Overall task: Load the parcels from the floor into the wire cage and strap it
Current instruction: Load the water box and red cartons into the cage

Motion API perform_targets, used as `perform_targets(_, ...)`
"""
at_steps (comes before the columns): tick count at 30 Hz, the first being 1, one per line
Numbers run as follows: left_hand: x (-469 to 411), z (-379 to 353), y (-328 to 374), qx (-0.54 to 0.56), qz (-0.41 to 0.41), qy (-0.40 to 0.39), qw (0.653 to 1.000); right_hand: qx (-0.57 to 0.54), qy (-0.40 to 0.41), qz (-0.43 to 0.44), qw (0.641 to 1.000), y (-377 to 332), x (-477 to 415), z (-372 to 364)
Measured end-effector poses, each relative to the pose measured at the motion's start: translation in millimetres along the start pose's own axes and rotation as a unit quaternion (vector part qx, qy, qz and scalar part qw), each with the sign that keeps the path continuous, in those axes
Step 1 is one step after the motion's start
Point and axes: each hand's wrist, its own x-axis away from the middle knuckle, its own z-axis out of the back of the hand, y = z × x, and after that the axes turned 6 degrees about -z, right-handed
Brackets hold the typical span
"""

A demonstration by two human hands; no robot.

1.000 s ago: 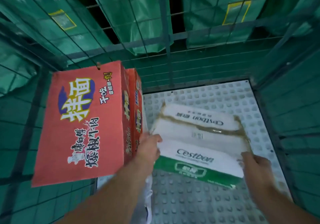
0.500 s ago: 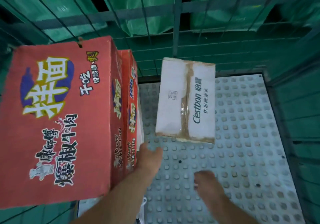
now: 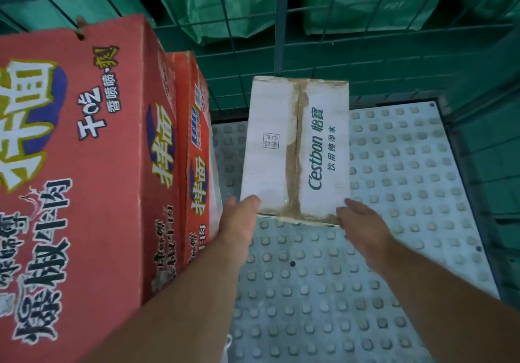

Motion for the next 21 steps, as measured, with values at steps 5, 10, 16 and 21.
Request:
perform_targets(5, -4.0, 1.7, -10.4, -0.034, -0.015, -0.043, 0.998, 0.014, 0.034, -0.007, 0.999, 9.2, -1.5, 0.6)
perform_targets(10, 8.8, 5.9, -32.7, -0.005, -0.005, 0.023, 1.000, 0.060, -0.023, 0.022, 0.998, 16.4, 12.3, -13.5)
perform_targets(16, 31.3, 11.6, -56.9, 0.093, -0.025, 0.091, 0.991, 0.097, -0.027, -0.003, 0.995, 6.9, 16.3, -52.4)
perform_targets(21, 80.3, -18.4, -69.9, 0.097, 0.031, 0.047, 0.994, 0.091, -0.073, -0.027, 0.993, 4.4, 15.6, -44.8)
